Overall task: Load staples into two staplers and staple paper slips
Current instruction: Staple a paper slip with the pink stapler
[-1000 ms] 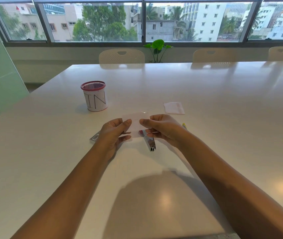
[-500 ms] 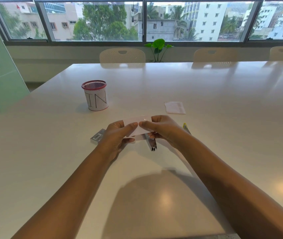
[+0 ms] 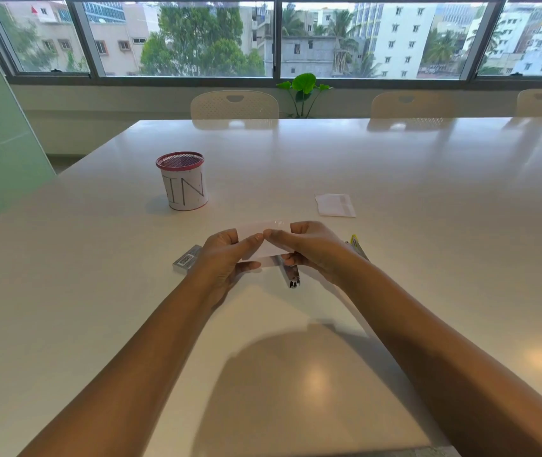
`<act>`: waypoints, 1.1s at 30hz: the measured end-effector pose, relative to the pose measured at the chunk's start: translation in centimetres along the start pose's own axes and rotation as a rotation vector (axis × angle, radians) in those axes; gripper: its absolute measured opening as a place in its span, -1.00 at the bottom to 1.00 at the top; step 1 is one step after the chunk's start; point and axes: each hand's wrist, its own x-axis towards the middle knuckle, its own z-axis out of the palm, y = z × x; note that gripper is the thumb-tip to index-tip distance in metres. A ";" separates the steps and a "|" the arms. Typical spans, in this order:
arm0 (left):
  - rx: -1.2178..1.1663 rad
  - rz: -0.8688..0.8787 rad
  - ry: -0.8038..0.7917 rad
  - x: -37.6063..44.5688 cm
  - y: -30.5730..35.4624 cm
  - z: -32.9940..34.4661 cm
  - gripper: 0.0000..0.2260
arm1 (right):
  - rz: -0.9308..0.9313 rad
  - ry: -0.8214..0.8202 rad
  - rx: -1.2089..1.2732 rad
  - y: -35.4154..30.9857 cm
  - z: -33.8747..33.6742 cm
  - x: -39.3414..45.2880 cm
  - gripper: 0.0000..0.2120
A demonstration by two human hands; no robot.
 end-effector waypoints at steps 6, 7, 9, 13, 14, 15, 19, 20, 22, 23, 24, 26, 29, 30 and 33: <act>-0.020 -0.011 0.019 0.0 -0.1 0.0 -0.92 | 0.058 -0.027 0.062 0.2 0.0 0.3 -0.69; -0.029 -0.012 0.013 0.1 -0.1 -0.1 -0.91 | 0.066 -0.028 0.072 0.1 0.0 0.3 -0.77; -0.050 -0.020 -0.006 0.1 -0.1 -0.1 -0.90 | 0.072 -0.017 0.090 0.0 0.0 0.2 -0.81; -0.049 -0.031 -0.008 0.3 -0.2 -0.3 -0.91 | 0.042 -0.017 0.099 0.1 -0.1 0.1 -0.65; -0.041 -0.030 -0.011 0.3 -0.3 -0.3 -0.91 | 0.026 -0.019 0.084 0.1 -0.1 0.1 -0.64; -0.034 -0.030 -0.013 0.4 -0.3 -0.3 -0.91 | 0.010 -0.019 0.057 0.1 -0.1 0.0 -0.65; -0.031 -0.028 -0.015 0.2 -0.3 -0.3 -0.92 | -0.015 -0.013 -0.004 0.0 0.1 -0.1 -0.70; -0.032 -0.028 -0.014 0.2 -0.2 -0.3 -0.92 | -0.011 -0.015 -0.007 0.0 0.1 -0.1 -0.71; -0.032 -0.029 -0.010 0.2 -0.2 -0.2 -0.92 | -0.001 -0.015 0.006 -0.1 0.2 -0.1 -0.78; -0.034 -0.032 -0.006 0.2 -0.1 -0.2 -0.92 | 0.004 -0.015 0.013 -0.1 0.2 -0.1 -0.81; -0.038 -0.036 0.001 0.1 -0.1 -0.1 -0.92 | 0.010 -0.016 0.014 -0.1 0.2 0.0 -0.81; -0.049 -0.041 0.021 0.1 -0.1 -0.1 -0.91 | 0.017 -0.015 0.013 0.0 0.2 0.1 -0.80; -0.067 -0.048 0.040 0.2 -0.1 -0.1 -0.91 | 0.022 -0.001 0.035 0.0 0.0 0.1 -0.71; -0.065 -0.048 0.043 0.3 -0.1 -0.1 -0.92 | 0.017 0.005 0.036 -0.1 0.0 0.0 -0.71; -0.034 -0.045 0.047 0.2 -0.2 -0.1 -0.91 | -0.007 0.052 0.032 -0.3 0.0 -0.2 -0.70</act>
